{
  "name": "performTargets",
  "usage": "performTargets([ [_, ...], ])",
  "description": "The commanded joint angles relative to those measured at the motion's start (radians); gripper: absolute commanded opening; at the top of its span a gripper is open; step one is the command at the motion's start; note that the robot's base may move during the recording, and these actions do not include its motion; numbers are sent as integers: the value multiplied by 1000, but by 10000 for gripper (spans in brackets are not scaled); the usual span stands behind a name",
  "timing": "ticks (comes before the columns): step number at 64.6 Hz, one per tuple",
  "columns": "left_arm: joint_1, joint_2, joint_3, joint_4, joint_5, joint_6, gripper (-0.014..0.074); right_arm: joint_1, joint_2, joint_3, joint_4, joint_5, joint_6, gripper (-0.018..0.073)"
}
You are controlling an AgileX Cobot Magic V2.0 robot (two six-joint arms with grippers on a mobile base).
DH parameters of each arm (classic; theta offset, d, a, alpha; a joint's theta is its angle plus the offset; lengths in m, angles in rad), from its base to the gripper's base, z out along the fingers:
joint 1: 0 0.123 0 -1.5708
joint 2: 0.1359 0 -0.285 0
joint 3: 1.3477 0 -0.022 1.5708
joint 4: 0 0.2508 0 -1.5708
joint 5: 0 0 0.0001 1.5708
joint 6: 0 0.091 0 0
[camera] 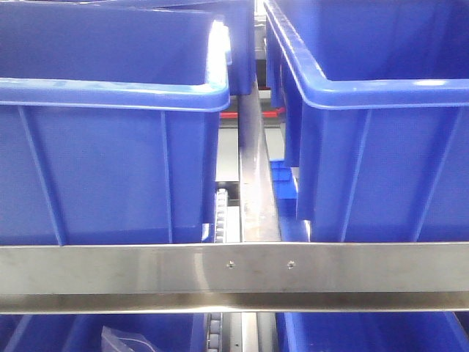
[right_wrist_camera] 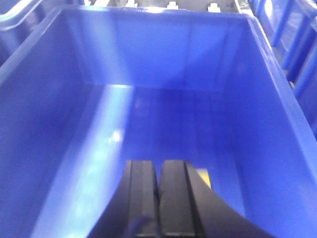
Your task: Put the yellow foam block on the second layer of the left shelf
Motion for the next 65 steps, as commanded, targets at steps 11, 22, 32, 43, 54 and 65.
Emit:
performTargets([
  [11, 0, -21, 27, -6, -81, -3, 124, -8, -276, 170, 0, -100, -4, 39],
  [22, 0, -21, 27, -6, -81, -3, 124, -8, -461, 288, 0, -98, -4, 39],
  [32, 0, -21, 27, -6, -81, -3, 124, -8, -629, 367, 0, -93, -4, 39],
  [43, 0, -21, 27, -6, -81, -3, 124, -8, -721, 406, 0, -85, -4, 39],
  [54, 0, -21, 27, 0, -81, -3, 124, -8, -723, 412, 0, -73, -4, 39],
  [65, 0, -21, 27, 0, -81, -3, 124, -8, -723, 412, 0, -73, -4, 39],
])
